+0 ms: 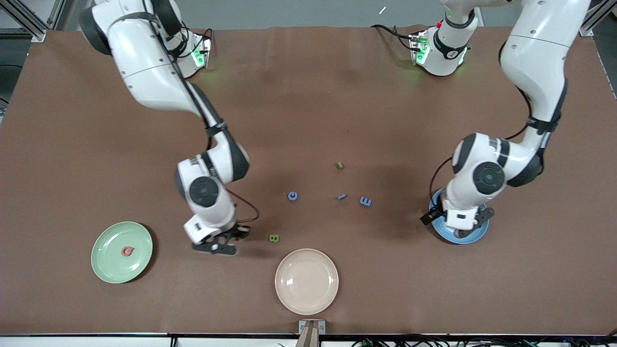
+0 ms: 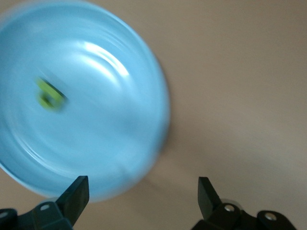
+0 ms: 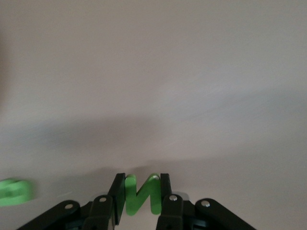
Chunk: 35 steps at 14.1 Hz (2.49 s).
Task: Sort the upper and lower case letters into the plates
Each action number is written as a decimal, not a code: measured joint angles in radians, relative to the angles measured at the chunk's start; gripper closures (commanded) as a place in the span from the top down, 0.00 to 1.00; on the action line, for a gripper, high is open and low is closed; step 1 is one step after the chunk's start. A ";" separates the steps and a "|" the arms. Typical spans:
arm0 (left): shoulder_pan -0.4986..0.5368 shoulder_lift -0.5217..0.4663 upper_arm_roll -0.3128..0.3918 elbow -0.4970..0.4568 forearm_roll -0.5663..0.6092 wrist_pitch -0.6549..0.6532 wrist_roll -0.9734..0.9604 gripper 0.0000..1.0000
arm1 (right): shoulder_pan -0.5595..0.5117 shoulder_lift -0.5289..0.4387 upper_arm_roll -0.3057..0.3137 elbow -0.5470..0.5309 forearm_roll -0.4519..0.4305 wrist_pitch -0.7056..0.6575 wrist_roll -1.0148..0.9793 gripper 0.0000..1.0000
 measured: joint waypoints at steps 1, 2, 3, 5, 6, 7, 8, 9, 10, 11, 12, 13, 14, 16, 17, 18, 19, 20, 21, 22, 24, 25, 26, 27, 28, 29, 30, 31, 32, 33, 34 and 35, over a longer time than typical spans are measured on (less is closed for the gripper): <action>-0.050 0.005 -0.001 0.018 -0.003 -0.001 -0.091 0.99 | -0.051 -0.011 -0.001 0.000 0.000 -0.011 -0.107 0.01; -0.097 0.020 -0.001 0.042 -0.008 -0.001 -0.178 0.99 | -0.102 -0.019 -0.002 0.000 0.000 -0.019 -0.220 0.02; -0.142 0.047 -0.001 0.072 -0.018 -0.001 -0.262 0.98 | -0.155 -0.021 -0.003 0.000 0.000 -0.022 -0.338 0.02; -0.222 0.118 0.002 0.144 -0.029 -0.001 -0.426 0.93 | -0.253 -0.021 -0.004 -0.001 0.001 -0.024 -0.551 0.09; -0.250 0.154 0.004 0.178 -0.029 -0.001 -0.493 0.93 | -0.297 -0.021 -0.003 -0.003 0.001 -0.024 -0.641 0.18; -0.266 0.182 0.007 0.204 -0.029 -0.001 -0.539 0.92 | -0.336 -0.021 -0.003 -0.004 0.001 -0.024 -0.716 0.45; -0.271 0.202 0.008 0.219 -0.029 -0.001 -0.563 0.90 | -0.365 -0.020 -0.002 -0.005 0.001 -0.023 -0.765 0.80; -0.270 0.214 0.011 0.227 -0.029 -0.008 -0.573 0.90 | -0.381 -0.019 -0.001 -0.006 0.001 -0.022 -0.790 1.00; -0.267 0.219 0.014 0.229 -0.029 -0.029 -0.578 0.90 | -0.387 -0.018 -0.001 -0.007 0.001 -0.021 -0.798 1.00; -0.264 0.220 0.016 0.231 -0.029 -0.061 -0.585 0.89 | -0.385 -0.017 0.003 -0.007 0.001 -0.020 -0.798 1.00; -0.262 0.221 0.016 0.232 -0.029 -0.087 -0.594 0.88 | -0.382 -0.017 0.009 -0.007 0.001 -0.020 -0.798 1.00; -0.263 0.221 0.016 0.232 -0.029 -0.104 -0.610 0.80 | -0.377 -0.017 0.016 -0.007 0.003 -0.021 -0.786 1.00; -0.264 0.221 0.016 0.232 -0.029 -0.111 -0.622 0.75 | -0.371 -0.018 0.027 -0.007 0.010 -0.024 -0.753 1.00; -0.272 0.226 0.015 0.232 -0.029 -0.117 -0.639 0.67 | -0.357 -0.020 0.085 -0.006 0.022 -0.067 -0.595 1.00; -0.275 0.229 0.014 0.232 -0.029 -0.117 -0.643 0.57 | -0.345 -0.022 0.123 -0.005 0.024 -0.087 -0.492 1.00; -0.277 0.231 0.014 0.233 -0.029 -0.116 -0.646 0.43 | -0.331 -0.024 0.162 -0.004 0.024 -0.098 -0.381 1.00; -0.277 0.232 0.014 0.234 -0.029 -0.115 -0.646 0.26 | -0.312 -0.027 0.196 -0.004 0.025 -0.103 -0.273 1.00; -0.279 0.232 0.013 0.236 -0.029 -0.115 -0.646 0.07 | -0.288 -0.030 0.223 -0.004 0.025 -0.105 -0.165 1.00; -0.283 0.233 0.013 0.237 -0.029 -0.115 -0.646 0.01 | -0.254 -0.032 0.240 -0.004 0.025 -0.106 -0.063 1.00; -0.286 0.233 0.013 0.239 -0.029 -0.115 -0.646 0.01 | -0.212 -0.033 0.247 -0.004 0.025 -0.106 0.028 1.00; -0.286 0.230 0.018 0.245 -0.022 -0.119 -0.642 0.00 | -0.126 -0.033 0.249 -0.006 0.025 -0.106 0.189 1.00; -0.285 0.230 0.033 0.252 -0.004 -0.118 -0.628 0.00 | -0.087 -0.033 0.249 -0.007 0.025 -0.106 0.269 1.00; -0.283 0.229 0.055 0.264 0.018 -0.118 -0.605 0.00 | -0.051 -0.032 0.249 -0.009 0.024 -0.106 0.352 1.00; -0.277 0.227 0.081 0.279 0.031 -0.118 -0.573 0.00 | -0.019 -0.032 0.249 -0.011 0.024 -0.106 0.424 1.00; -0.262 0.222 0.107 0.290 0.037 -0.118 -0.521 0.01 | 0.009 -0.031 0.249 -0.016 0.024 -0.106 0.486 1.00; -0.236 0.214 0.120 0.296 0.038 -0.118 -0.458 0.01 | 0.034 -0.029 0.248 -0.022 0.024 -0.104 0.540 1.00; -0.201 0.203 0.126 0.299 0.038 -0.120 -0.393 0.01 | 0.058 -0.025 0.247 -0.025 0.024 -0.098 0.587 1.00; -0.160 0.190 0.128 0.300 0.039 -0.127 -0.325 0.01 | 0.081 -0.019 0.246 -0.029 0.024 -0.091 0.626 1.00; -0.118 0.176 0.127 0.300 0.039 -0.148 -0.257 0.02 | 0.099 -0.012 0.244 -0.033 0.024 -0.089 0.655 1.00; -0.079 0.161 0.127 0.300 0.039 -0.181 -0.189 0.04 | 0.114 -0.005 0.242 -0.038 0.024 -0.084 0.679 1.00; -0.045 0.149 0.126 0.299 0.039 -0.223 -0.127 0.07 | 0.126 0.002 0.242 -0.045 0.023 -0.073 0.700 1.00; -0.020 0.141 0.125 0.297 0.039 -0.259 -0.085 0.17 | 0.138 0.011 0.240 -0.050 0.019 -0.056 0.720 0.99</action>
